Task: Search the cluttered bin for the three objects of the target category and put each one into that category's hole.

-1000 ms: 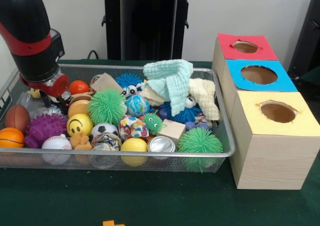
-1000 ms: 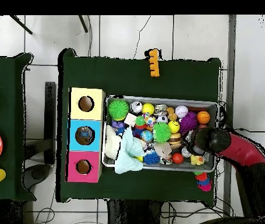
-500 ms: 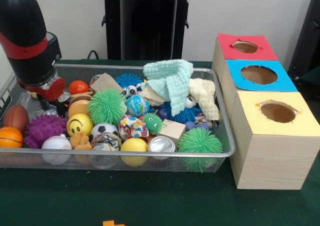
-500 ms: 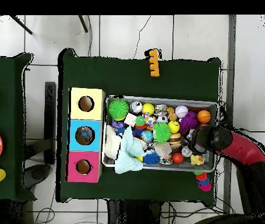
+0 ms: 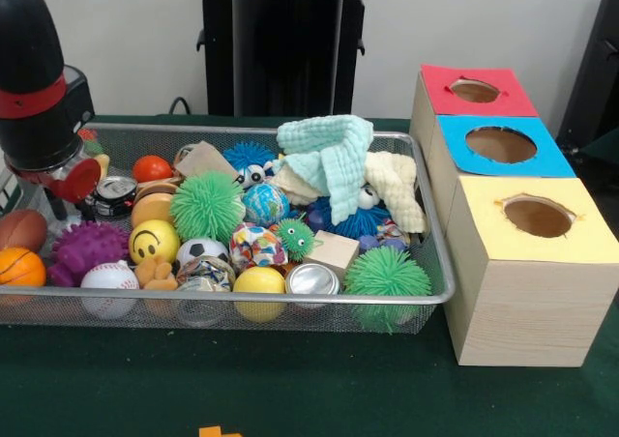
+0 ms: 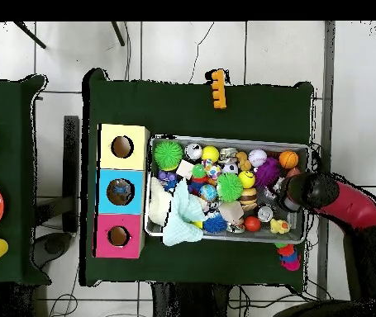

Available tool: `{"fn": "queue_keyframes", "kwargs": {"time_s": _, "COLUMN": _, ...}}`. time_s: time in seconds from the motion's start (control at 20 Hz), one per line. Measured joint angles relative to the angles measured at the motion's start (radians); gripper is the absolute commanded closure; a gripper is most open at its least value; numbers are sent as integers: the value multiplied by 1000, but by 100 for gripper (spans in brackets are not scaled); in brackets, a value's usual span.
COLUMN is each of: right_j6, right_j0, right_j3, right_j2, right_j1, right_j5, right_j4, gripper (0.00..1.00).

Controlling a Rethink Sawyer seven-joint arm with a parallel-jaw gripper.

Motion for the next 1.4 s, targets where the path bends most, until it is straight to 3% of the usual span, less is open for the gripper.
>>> {"fn": "queue_keyframes", "kwargs": {"time_s": 0.3, "right_j6": 0, "right_j0": 0, "right_j3": -19, "right_j2": -3, "right_j1": 9, "right_j5": 0, "right_j4": 0, "gripper": 0}}
{"fn": "queue_keyframes", "kwargs": {"time_s": 0.35, "right_j6": 0, "right_j0": 1, "right_j3": -26, "right_j2": -8, "right_j1": 11, "right_j5": 0, "right_j4": 0, "gripper": 100}}
{"fn": "queue_keyframes", "kwargs": {"time_s": 1.4, "right_j6": 0, "right_j0": 44, "right_j3": -72, "right_j2": -67, "right_j1": 16, "right_j5": 23, "right_j4": 2, "gripper": 100}}
